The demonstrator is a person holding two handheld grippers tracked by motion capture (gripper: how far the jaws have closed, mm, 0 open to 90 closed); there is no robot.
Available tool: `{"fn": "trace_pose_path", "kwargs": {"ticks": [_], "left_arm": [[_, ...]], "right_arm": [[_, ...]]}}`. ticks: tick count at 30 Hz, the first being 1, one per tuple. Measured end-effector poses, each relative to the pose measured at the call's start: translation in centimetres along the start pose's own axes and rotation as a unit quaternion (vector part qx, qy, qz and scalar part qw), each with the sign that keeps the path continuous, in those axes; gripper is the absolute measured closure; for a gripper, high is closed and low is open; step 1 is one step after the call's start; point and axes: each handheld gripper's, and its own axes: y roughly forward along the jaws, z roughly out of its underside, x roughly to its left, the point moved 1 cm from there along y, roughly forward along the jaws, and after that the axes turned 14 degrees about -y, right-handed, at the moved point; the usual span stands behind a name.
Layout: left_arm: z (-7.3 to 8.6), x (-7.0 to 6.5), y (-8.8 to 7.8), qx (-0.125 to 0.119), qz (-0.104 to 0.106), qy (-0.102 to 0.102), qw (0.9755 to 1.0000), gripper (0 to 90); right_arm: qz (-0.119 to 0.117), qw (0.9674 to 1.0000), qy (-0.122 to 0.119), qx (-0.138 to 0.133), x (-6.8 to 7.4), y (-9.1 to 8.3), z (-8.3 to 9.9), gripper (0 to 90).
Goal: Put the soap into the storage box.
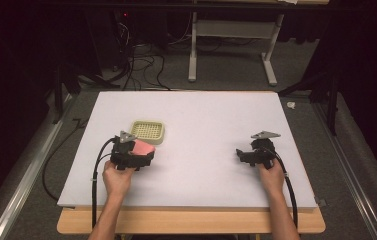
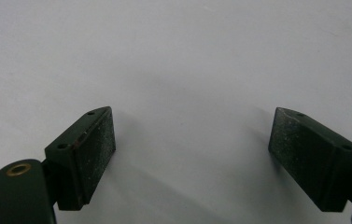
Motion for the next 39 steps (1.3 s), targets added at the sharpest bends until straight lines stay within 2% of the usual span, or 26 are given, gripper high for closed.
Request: {"fn": "trace_pose_path", "kwargs": {"ticks": [3, 12, 16, 17, 22, 29, 31, 37, 38, 39], "left_arm": [[-0.5, -0.2, 0.1, 0.001, -0.003, 0.004, 1.0, 13.9], [-1.9, -0.3, 0.3, -0.005, 0.009, -0.008, 0.9999, 13.9], [-2.4, -0.4, 0.2, -0.006, 0.006, -0.004, 1.0, 13.9], [-2.7, -0.6, 0.4, -0.005, 0.003, 0.001, 1.0, 13.9], [-3.5, -0.5, 1.1, -0.001, 0.005, -0.002, 1.0, 13.9], [-4.9, -1.0, 1.8, 0.001, 0.005, 0.01, 0.9999, 13.9], [-5.4, -0.8, 1.9, 0.002, 0.01, 0.001, 0.9999, 13.9], [-6.1, -0.6, 2.2, 0.004, -0.005, 0.006, 1.0, 13.9], [-6.3, -0.5, 2.3, 0.004, -0.003, 0.003, 1.0, 13.9], [-6.4, -0.3, 2.6, 0.003, 0.003, -0.009, 0.9999, 13.9]], "right_arm": [[0.0, 1.0, 0.0, 0.0, 0.0, 0.0, 0.0, 15.4], [0.0, 1.0, 0.0, 0.0, 0.0, 0.0, 0.0, 15.4], [0.0, 1.0, -0.001, 0.0, 0.0, 0.0, 0.0, 15.4], [0.0, 1.0, 0.0, 0.0, 0.0, 0.0, 0.0, 15.4], [0.0, 1.0, -0.001, 0.0, 0.0, 0.0, 0.0, 15.4], [0.0, 1.0, -0.001, 0.001, 0.0, 0.0, 0.0, 15.4], [0.0, 1.0, -0.002, 0.0, 0.0, 0.0, 0.0, 15.4], [0.0, 1.0, -0.002, 0.0, 0.0, 0.0, 0.0, 15.4], [0.0, 1.0, -0.002, 0.0, 0.0, 0.0, 0.0, 15.4], [0.001, 1.0, -0.002, 0.0, 0.0, 0.0, 0.0, 15.4]]}}
